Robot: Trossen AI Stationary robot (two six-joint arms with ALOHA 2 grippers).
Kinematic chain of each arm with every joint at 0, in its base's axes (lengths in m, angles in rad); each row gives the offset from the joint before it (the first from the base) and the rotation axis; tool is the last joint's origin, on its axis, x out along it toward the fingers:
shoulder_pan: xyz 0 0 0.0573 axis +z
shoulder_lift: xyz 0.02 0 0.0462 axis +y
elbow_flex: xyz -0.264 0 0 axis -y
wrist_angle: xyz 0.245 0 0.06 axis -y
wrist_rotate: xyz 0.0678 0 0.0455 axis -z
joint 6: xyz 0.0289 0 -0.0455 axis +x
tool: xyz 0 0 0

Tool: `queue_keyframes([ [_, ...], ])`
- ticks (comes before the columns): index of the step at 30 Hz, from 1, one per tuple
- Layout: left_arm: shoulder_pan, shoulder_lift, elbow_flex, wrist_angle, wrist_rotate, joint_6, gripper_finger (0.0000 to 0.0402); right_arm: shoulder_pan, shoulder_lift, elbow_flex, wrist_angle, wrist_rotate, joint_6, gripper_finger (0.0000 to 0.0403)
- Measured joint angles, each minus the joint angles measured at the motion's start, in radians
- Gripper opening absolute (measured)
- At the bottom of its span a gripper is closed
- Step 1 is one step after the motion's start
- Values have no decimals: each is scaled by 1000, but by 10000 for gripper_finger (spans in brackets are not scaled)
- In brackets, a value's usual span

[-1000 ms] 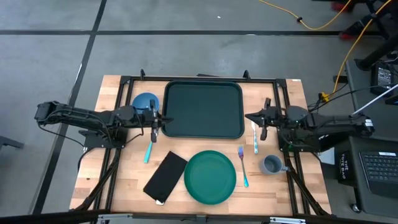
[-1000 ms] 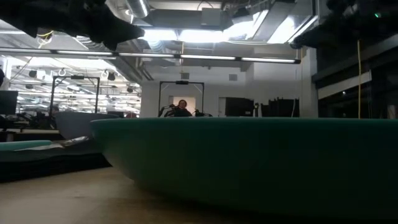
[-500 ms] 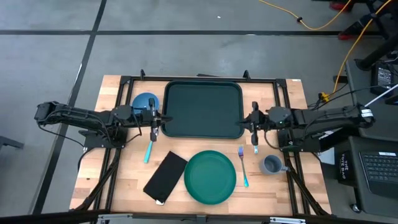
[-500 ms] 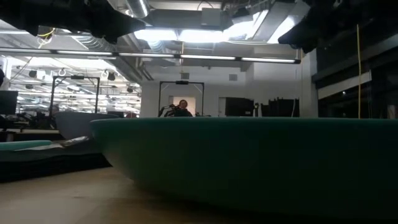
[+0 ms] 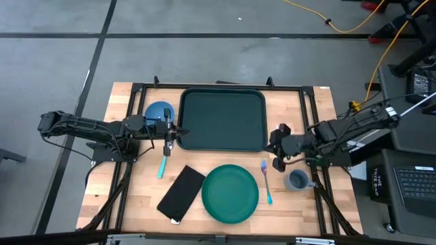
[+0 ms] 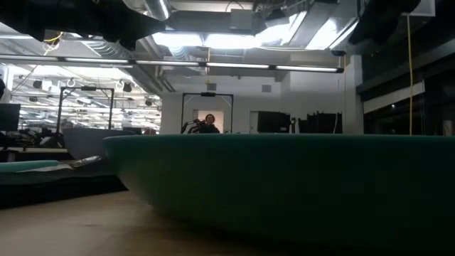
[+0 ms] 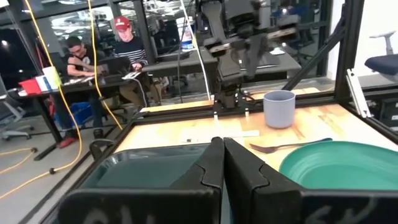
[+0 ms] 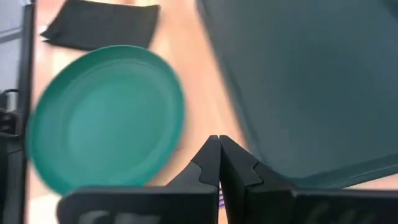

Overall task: Set up tray
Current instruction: Put the blue mug on the black tray

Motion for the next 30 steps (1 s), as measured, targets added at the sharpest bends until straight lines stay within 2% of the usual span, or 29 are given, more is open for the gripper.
queue_keyframes([
  [3,0,0,0,-1,0,-30,2,82,55,58,-39,10,62,3],
  [10,-1,0,0,-3,0,-31,2,240,165,136,-133,12,375,3],
  [14,-1,0,0,-1,0,-31,2,307,237,161,-184,26,494,2],
  [22,-1,0,0,0,0,-30,2,389,355,325,-514,-18,815,2],
  [25,-1,0,0,0,-3,-30,2,407,373,369,-570,-29,887,2],
  [28,-1,0,0,0,-6,-26,2,420,376,380,-563,-36,889,4],
  [30,-1,0,-1,0,-6,0,2,421,376,380,-561,-76,890,10],
])
